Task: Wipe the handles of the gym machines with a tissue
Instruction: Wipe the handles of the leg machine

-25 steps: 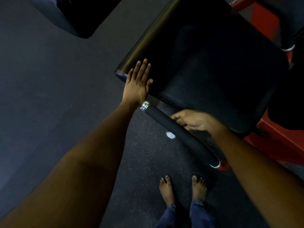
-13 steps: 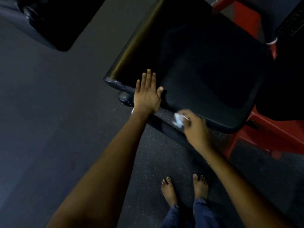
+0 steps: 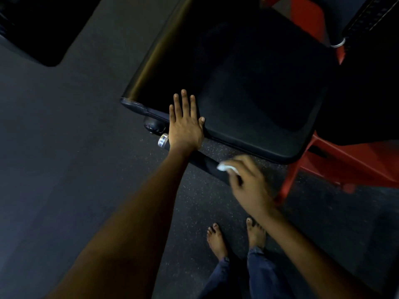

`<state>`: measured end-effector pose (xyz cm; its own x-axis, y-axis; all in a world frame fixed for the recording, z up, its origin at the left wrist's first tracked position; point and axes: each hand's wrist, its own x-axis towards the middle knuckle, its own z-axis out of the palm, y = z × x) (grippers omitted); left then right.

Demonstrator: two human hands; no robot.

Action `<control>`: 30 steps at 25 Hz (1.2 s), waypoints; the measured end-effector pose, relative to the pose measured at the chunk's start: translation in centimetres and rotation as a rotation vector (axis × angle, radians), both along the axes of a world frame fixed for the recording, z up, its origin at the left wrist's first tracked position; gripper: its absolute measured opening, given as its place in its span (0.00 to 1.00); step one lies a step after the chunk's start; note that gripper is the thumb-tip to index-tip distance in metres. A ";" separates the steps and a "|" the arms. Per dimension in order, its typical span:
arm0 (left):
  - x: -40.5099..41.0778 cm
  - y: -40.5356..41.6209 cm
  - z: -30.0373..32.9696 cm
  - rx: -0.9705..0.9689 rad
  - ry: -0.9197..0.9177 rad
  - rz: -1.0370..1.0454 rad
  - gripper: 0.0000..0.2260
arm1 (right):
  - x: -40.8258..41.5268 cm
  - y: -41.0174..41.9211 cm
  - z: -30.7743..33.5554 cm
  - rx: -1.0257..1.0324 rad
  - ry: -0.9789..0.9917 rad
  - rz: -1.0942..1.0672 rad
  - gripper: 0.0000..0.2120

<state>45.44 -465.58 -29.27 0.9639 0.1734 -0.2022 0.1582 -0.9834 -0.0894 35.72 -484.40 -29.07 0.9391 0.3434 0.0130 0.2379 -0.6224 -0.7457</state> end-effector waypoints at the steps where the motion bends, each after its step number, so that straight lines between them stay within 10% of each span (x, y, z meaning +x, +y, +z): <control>1: 0.0 0.0 0.1 -0.003 -0.001 0.000 0.28 | 0.1 1.9 0.4 0.009 -0.051 0.075 0.09; 17: -0.9 -0.2 0.9 -0.059 0.013 -0.038 0.27 | -3.4 0.4 -0.4 0.087 0.085 -0.149 0.17; 23: -8.9 -3.1 0.4 -0.196 -0.143 -0.189 0.23 | -5.5 -5.6 -2.8 -0.068 0.425 -0.661 0.13; 30: -11.1 -3.0 -2.4 -0.238 -0.356 -0.249 0.20 | -3.7 -0.6 -1.4 0.065 0.131 -0.333 0.16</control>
<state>34.35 -468.62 -31.71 0.9866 -0.0824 0.1409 -0.1046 -0.9818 0.1586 32.01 -485.04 -30.45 0.9944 0.0205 -0.1035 -0.0706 -0.6001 -0.7968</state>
